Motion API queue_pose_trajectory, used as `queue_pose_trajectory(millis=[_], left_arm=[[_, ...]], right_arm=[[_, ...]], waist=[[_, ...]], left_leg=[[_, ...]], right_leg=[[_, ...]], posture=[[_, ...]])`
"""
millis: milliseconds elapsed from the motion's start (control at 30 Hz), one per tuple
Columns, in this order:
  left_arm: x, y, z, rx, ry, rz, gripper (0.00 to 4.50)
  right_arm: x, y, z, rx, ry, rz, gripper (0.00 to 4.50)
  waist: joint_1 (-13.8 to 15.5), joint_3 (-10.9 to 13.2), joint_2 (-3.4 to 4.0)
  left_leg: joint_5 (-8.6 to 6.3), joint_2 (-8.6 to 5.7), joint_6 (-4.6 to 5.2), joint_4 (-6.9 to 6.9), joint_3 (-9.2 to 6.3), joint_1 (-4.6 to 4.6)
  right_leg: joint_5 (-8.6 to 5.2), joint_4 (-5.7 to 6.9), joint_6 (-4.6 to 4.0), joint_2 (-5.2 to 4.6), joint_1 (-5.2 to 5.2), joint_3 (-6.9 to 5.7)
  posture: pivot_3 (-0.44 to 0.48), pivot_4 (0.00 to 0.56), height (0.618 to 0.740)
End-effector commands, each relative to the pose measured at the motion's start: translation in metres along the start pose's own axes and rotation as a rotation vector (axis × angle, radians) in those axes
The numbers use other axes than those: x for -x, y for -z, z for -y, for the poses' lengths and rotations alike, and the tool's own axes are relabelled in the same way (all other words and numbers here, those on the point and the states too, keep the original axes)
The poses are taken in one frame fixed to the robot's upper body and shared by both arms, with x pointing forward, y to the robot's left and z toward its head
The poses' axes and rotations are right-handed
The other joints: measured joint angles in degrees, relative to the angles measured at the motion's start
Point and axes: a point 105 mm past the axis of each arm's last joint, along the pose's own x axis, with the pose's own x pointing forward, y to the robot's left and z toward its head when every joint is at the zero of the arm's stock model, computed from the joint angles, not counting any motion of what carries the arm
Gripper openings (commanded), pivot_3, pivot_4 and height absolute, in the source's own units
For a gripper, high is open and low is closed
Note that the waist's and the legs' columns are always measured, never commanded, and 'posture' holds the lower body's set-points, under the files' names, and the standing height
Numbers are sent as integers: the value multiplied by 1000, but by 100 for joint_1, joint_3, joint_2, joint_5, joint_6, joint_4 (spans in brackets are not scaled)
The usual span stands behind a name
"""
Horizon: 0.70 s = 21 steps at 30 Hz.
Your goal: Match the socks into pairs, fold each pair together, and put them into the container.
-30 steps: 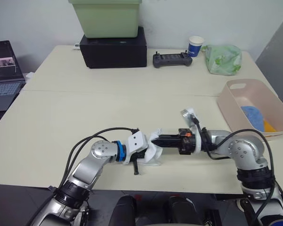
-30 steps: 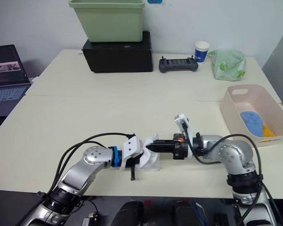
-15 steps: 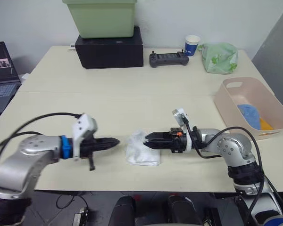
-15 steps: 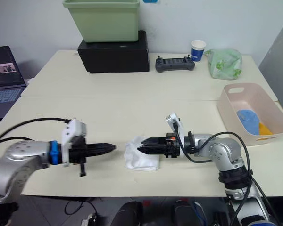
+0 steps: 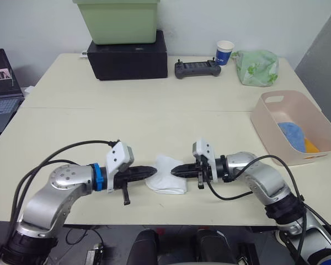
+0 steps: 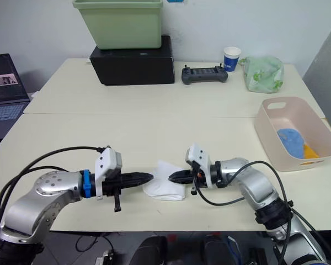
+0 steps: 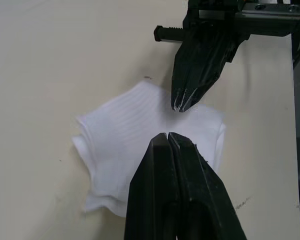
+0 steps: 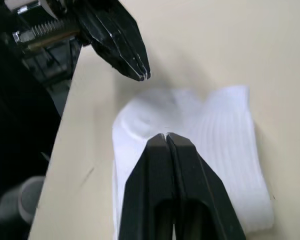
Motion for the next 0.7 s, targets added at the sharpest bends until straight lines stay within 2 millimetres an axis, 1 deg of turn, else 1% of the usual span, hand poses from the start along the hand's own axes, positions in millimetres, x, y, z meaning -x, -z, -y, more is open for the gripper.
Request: queue_pose_trajectory(millis=[33,100,167,233,267,367,433,467,533,567,633,700], left_arm=[[-6,19,-1,-84,-6,-90,0],[-3,40,-6,-100,-28,-168,0],[0,47,-8,-96,-38,-183,0],[0,49,-10,-94,-41,-181,0],[0,50,-10,-94,-42,-180,0],[-1,50,-10,-89,-41,-173,0],[-1,50,-10,-88,-42,-170,0],[-1,50,-10,-85,-42,-167,0],[2,47,-9,-78,-36,-155,0],[3,45,-9,-75,-33,-150,0],[8,39,-6,-53,-17,-135,0],[22,31,-6,-30,-7,-134,0]], right_arm=[[2,15,-2,61,-17,-53,51],[16,29,-5,59,-32,-115,51],[26,34,-7,56,-35,-148,51],[34,34,-8,46,-30,-161,51],[38,31,-10,35,-35,-149,51],[45,13,-11,-48,-17,-53,51],[50,5,-6,-137,35,-5,51],[52,4,-2,-176,69,1,51],[57,6,4,-257,129,1,414],[58,6,6,-281,150,-1,675],[58,6,8,-321,170,-1,1361],[59,9,10,-390,204,-19,2074]], waist=[[19,0,0],[33,0,0],[36,0,0],[44,0,0],[45,-1,-1],[42,-1,-1],[40,-1,0],[39,-1,-1],[40,-1,-1],[39,-1,-1],[38,-1,-1],[20,1,-3]], left_leg=[[0,-1,0,0,-1,0],[0,-5,0,1,2,4],[0,-9,0,1,7,2],[0,-10,0,2,6,5],[0,-10,0,2,5,5],[0,-10,0,2,3,4],[0,-9,0,2,2,3],[0,-9,0,2,2,4],[0,-9,0,2,0,4],[0,-9,0,2,1,3],[0,-9,0,1,1,3],[0,-8,0,-1,1,1]], right_leg=[[0,0,0,0,1,-1],[0,-1,0,-1,5,1],[0,-6,0,-5,5,4],[0,-8,0,-14,10,1],[0,-8,0,-15,11,0],[0,-8,0,-14,11,-1],[0,-6,0,-14,10,-1],[0,-6,0,-13,10,-1],[0,-6,0,-14,12,-3],[0,-6,0,-14,12,-2],[0,-6,0,-14,11,-2],[0,-6,0,-13,7,-2]], posture=[[0,150,740],[0,150,740],[0,150,740],[0,150,740],[0,150,740],[0,150,740],[0,150,740],[0,150,740],[0,150,740],[0,150,740],[0,150,740],[0,150,740]])
